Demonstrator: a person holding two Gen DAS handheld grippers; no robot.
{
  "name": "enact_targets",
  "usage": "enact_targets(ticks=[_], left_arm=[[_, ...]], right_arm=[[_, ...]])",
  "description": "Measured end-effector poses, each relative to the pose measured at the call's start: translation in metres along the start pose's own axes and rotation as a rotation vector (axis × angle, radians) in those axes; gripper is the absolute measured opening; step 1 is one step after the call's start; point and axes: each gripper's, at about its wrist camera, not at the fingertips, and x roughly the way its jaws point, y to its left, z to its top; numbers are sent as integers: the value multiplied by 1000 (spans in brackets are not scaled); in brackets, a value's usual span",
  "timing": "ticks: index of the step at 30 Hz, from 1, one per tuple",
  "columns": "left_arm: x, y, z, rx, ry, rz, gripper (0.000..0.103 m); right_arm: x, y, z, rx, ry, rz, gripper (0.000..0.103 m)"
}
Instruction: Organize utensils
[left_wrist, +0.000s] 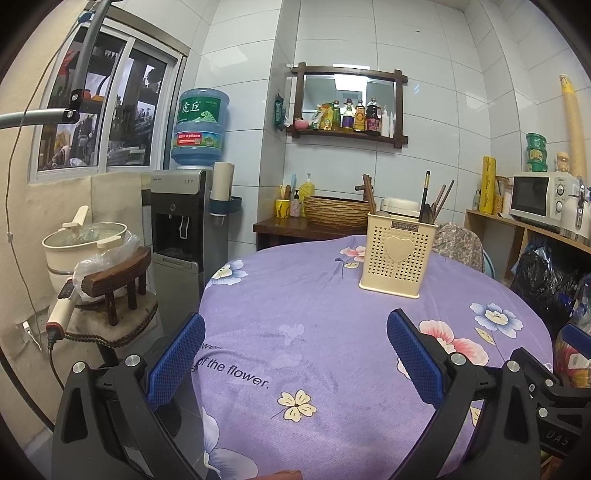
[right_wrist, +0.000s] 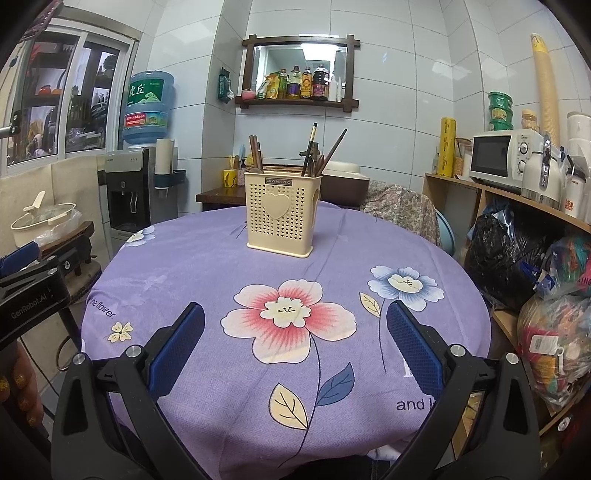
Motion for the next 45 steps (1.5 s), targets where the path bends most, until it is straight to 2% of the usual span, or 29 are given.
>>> enact_targets(ticks=[45], left_arm=[[0, 5, 1, 19, -8, -3, 98]], right_arm=[[-1, 0, 0, 7, 5, 6, 97]])
